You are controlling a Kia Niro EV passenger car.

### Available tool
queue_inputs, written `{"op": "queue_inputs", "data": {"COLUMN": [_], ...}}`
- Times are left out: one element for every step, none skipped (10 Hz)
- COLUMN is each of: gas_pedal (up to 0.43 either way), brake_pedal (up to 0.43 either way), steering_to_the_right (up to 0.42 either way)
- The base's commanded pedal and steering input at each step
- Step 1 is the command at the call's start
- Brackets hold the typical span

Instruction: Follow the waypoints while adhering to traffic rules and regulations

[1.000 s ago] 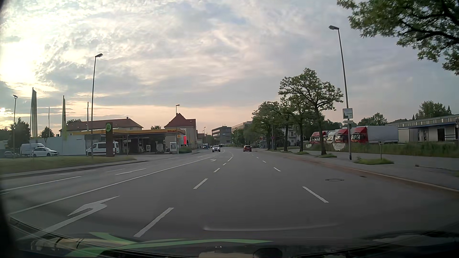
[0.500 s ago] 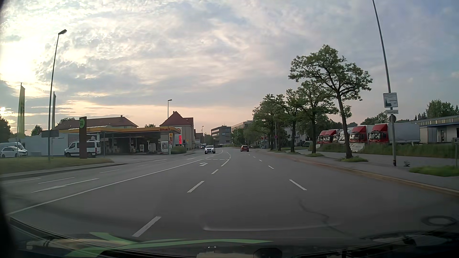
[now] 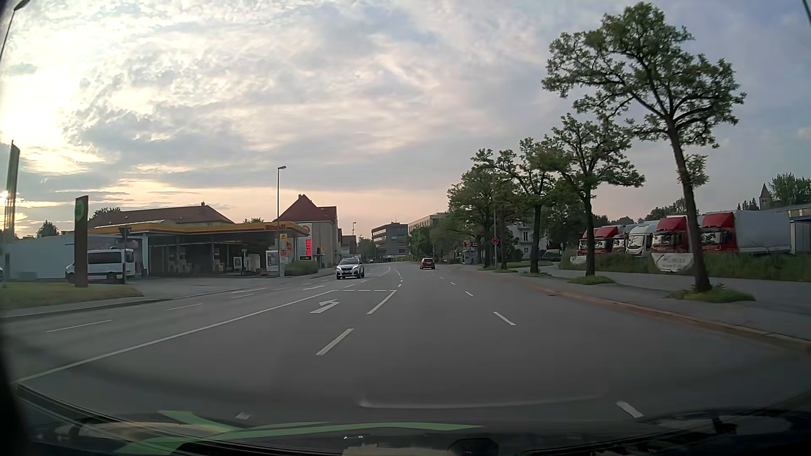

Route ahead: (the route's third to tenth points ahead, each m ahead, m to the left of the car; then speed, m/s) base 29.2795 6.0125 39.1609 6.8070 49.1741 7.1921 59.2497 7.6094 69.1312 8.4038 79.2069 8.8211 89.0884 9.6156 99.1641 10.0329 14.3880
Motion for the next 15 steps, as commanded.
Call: {"op": "queue_inputs", "data": {"gas_pedal": [0.138, 0.138, 0.138, 0.130, 0.079, 0.039, 0.000, 0.000, 0.000, 0.000, 0.000, 0.000, 0.000, 0.000, 0.000], "brake_pedal": [0.000, 0.000, 0.000, 0.000, 0.000, 0.000, 0.000, 0.000, 0.000, 0.000, 0.000, 0.000, 0.000, 0.000, 0.000], "steering_to_the_right": [-0.007, -0.008, -0.008, -0.008, -0.008, -0.008, -0.008, -0.008, -0.008, -0.009, -0.013, -0.016, -0.017, -0.017, -0.017]}}
